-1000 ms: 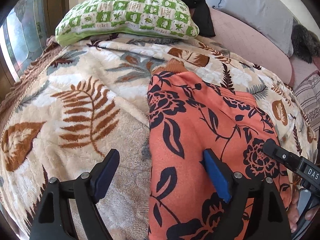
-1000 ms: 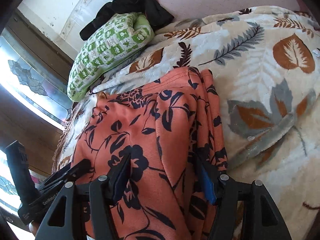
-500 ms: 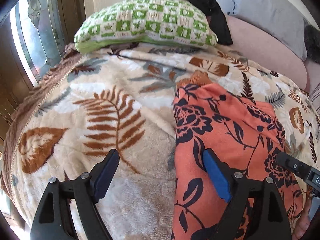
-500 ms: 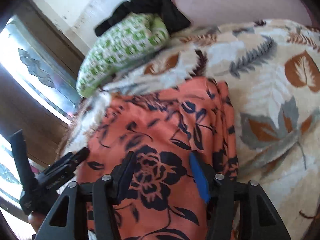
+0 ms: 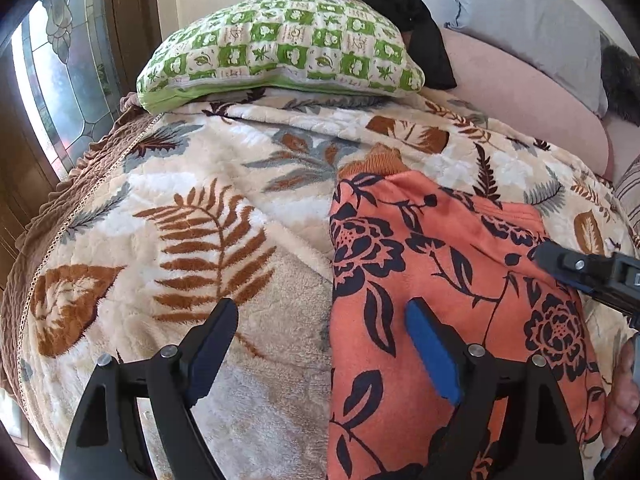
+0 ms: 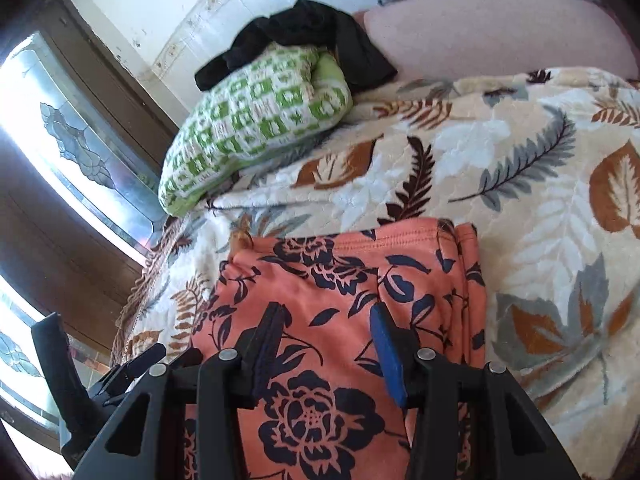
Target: Fold small clothes
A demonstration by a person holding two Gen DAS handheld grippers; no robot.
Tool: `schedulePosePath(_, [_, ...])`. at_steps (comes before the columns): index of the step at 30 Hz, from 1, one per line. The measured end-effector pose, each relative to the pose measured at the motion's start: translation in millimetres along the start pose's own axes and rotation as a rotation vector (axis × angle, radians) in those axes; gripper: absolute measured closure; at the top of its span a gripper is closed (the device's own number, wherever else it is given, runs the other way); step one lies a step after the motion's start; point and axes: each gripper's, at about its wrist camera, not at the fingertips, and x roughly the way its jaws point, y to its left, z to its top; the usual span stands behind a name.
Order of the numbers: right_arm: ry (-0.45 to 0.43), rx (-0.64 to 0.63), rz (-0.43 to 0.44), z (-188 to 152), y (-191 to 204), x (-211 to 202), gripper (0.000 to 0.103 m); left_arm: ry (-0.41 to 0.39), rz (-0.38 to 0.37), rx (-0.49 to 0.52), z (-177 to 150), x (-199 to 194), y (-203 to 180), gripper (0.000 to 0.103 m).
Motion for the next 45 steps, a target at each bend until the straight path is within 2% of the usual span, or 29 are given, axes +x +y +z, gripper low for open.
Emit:
schedulePosePath(1, [0.095,0.015,-0.016,1,-5,19,0.052,0.004,-0.007,0.002,0,2,0,0.015])
schedulePosePath(2, [0.148,0.026,-0.038,0,-10,33,0.052,0.005,-0.010,-0.003,0,3,1,0.015])
schedulePosePath(4, [0.118,0.027,-0.024,0,-11,31,0.049,0.011,-0.016,-0.011,1,3,3,0.014])
schedulePosePath(9, [0.087,-0.010,-0.024,-2,-1,12,0.049,0.000,-0.035,-0.038,3,-3,9,0.013])
schedulePosePath(13, [0.044,-0.012,0.027,-10,3,-16,0.049,-0.029,-0.002,-0.029,0,-13,12,0.014])
schedulePosePath(16, [-0.003,-0.067,0.022,-22,18,-40,0.049,-0.067,0.035,-0.012,-5,-25,12,0.014])
schedulePosePath(20, [-0.037,-0.101,0.026,-38,32,-63,0.052,-0.079,0.038,0.007,-17,-38,9,0.014])
schedulePosePath(25, [-0.038,-0.120,-0.060,-68,33,-70,0.053,-0.093,0.069,0.022,-39,-55,-2,0.012])
schedulePosePath(29, [0.082,-0.103,-0.166,-108,11,-47,0.053,-0.113,0.104,0.036,-58,-54,-15,0.003])
schedulePosePath(30, [0.045,-0.140,-0.193,-114,14,-49,0.054,-0.116,0.098,0.048,-62,-53,-19,0.000])
schedulePosePath(32, [0.032,-0.200,-0.242,-118,25,-55,0.054,-0.084,0.090,0.078,-68,-49,-24,0.000])
schedulePosePath(37, [-0.063,-0.131,-0.215,-120,16,-82,0.054,-0.104,0.096,0.081,-73,-55,-26,0.000])
schedulePosePath(41, [-0.143,-0.151,-0.220,-115,18,-94,0.054,-0.100,0.089,0.077,-73,-53,-26,0.000])
schedulePosePath(43, [-0.098,-0.143,-0.209,-113,16,-83,0.054,-0.100,0.090,0.077,-72,-51,-26,0.000])
schedulePosePath(45, [0.026,-0.115,-0.218,-113,7,-55,0.053,-0.094,0.085,0.079,-72,-48,-27,0.000])
